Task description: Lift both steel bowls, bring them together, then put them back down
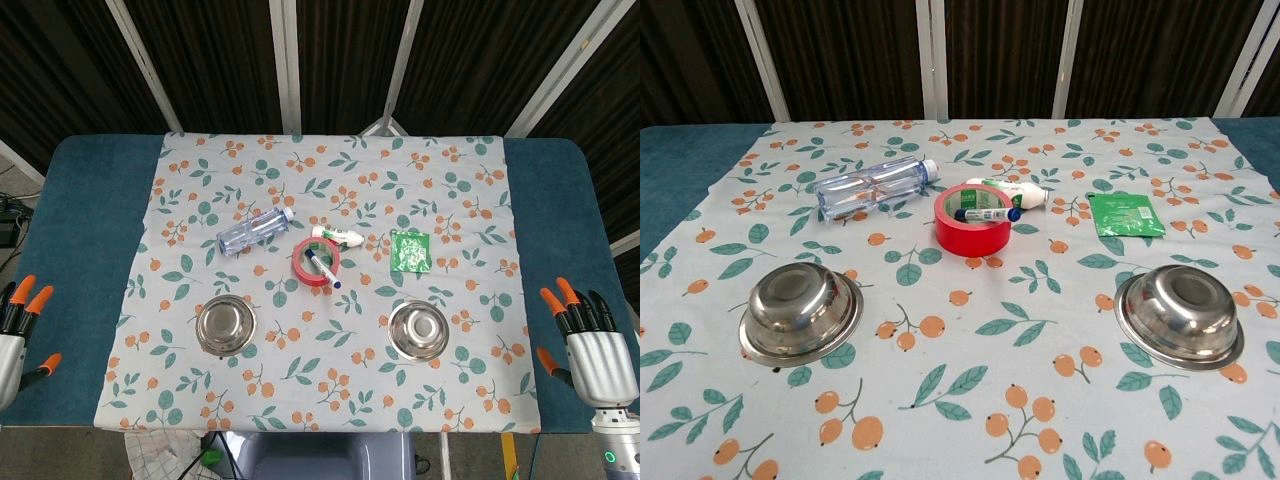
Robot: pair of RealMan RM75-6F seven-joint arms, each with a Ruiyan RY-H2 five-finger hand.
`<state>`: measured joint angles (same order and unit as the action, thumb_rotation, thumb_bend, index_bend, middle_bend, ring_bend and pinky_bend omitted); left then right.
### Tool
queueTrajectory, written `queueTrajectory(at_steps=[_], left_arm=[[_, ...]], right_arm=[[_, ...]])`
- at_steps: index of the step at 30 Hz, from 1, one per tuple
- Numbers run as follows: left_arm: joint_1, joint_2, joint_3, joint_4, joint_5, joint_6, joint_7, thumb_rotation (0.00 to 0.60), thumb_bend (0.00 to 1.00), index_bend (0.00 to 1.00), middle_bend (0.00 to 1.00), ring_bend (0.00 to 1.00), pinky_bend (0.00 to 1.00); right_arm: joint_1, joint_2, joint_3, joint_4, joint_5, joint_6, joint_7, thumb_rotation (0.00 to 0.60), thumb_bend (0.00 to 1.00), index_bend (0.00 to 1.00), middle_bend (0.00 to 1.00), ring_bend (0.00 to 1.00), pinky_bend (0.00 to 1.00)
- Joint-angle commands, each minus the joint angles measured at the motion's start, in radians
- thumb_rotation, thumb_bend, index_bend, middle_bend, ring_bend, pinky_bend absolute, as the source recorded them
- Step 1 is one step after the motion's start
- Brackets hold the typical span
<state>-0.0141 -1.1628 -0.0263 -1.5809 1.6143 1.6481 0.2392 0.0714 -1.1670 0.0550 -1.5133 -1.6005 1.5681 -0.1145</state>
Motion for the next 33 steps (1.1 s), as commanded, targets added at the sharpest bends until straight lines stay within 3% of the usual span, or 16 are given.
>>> queueTrajectory(at_steps=[1,10,17,24,33], left_arm=[[0.0,0.0,0.001,-0.001,0.002,0.0,-0.001,0.6,0.1,0.14,0.0,0.0,0.11],[-0.004,0.001,0.007,0.006,0.026,0.001,-0.011,0.6,0.1,0.13,0.0,0.0,0.11],[-0.016,-0.019,0.0,0.041,0.033,-0.002,-0.032,0.6,0.1,0.13,0.0,0.0,0.11],[-0.019,-0.016,-0.002,0.041,0.034,0.001,-0.062,0.6,0.01,0.13,0.0,0.0,0.11],[-0.051,-0.002,0.015,0.023,-0.001,-0.102,-0.108,0.6,0.0,0.12,0.0,0.0,0.11]], right_arm=[[0.0,0.001,-0.001,0.0,-0.001,-0.001,0.0,0.6,0.27,0.14,0.05,0.13,0.1],[0.001,0.01,-0.009,-0.009,-0.009,-0.008,0.009,0.6,0.27,0.14,0.05,0.13,0.1],[0.004,0.032,-0.025,-0.036,-0.005,-0.039,0.088,0.6,0.26,0.14,0.05,0.13,0.1],[0.017,0.053,-0.045,-0.055,-0.011,-0.083,0.173,0.6,0.18,0.14,0.05,0.13,0.1],[0.021,0.056,-0.055,-0.066,-0.005,-0.106,0.178,0.6,0.13,0.14,0.05,0.13,0.1]])
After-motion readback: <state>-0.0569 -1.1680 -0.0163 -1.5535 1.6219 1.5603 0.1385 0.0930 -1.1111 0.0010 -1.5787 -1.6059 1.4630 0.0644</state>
